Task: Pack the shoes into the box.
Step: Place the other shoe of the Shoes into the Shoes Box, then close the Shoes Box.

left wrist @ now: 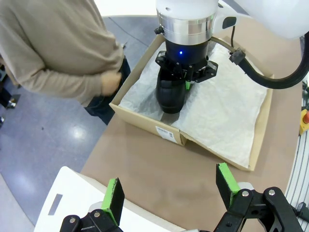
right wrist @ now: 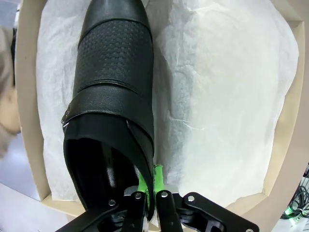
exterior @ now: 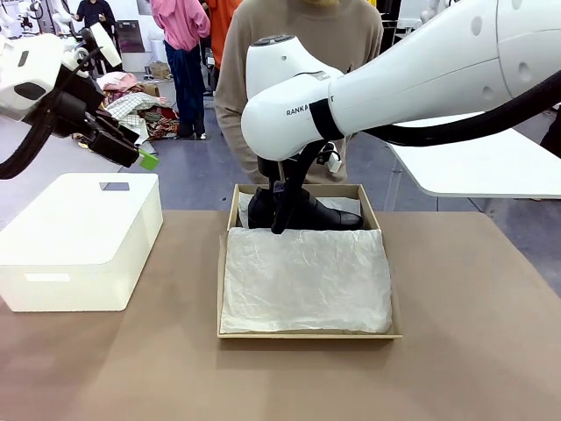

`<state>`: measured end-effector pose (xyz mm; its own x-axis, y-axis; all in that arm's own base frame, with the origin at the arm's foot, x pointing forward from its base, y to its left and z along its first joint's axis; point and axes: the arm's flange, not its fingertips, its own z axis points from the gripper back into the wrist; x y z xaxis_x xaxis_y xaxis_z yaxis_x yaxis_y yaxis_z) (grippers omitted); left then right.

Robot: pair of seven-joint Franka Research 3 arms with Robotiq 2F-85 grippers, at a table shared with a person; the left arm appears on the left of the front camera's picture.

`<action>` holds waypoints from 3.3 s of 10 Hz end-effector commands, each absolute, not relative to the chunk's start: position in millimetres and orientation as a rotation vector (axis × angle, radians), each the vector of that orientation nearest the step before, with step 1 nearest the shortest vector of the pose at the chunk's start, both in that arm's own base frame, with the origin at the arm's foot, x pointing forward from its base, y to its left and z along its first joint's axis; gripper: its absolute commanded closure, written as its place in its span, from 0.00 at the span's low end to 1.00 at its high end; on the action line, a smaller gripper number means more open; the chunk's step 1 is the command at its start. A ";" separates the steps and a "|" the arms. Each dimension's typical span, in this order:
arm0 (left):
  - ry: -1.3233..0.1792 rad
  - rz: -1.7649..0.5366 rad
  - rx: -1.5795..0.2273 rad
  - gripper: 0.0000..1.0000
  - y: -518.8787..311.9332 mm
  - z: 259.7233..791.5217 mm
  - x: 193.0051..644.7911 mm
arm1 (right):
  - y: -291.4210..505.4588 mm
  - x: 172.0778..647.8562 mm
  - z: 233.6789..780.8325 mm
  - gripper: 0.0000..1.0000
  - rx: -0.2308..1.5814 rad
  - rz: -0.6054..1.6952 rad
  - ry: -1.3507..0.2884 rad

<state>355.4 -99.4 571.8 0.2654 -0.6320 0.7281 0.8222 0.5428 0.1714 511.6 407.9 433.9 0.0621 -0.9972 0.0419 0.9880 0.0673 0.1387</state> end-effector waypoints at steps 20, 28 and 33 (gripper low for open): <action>-0.852 -1.010 -0.279 0.00 -97.8 571.2 356.1 | 405.7 509.1 472.5 0.00 0.121 -1.543 -0.091; -0.852 -1.010 -0.279 0.00 -97.8 571.2 356.1 | 295.9 474.9 554.3 0.00 -0.016 -0.714 -0.060; -0.852 -1.010 -0.279 0.00 -97.8 571.2 356.1 | 254.9 484.8 546.0 0.00 -0.077 -0.153 -0.017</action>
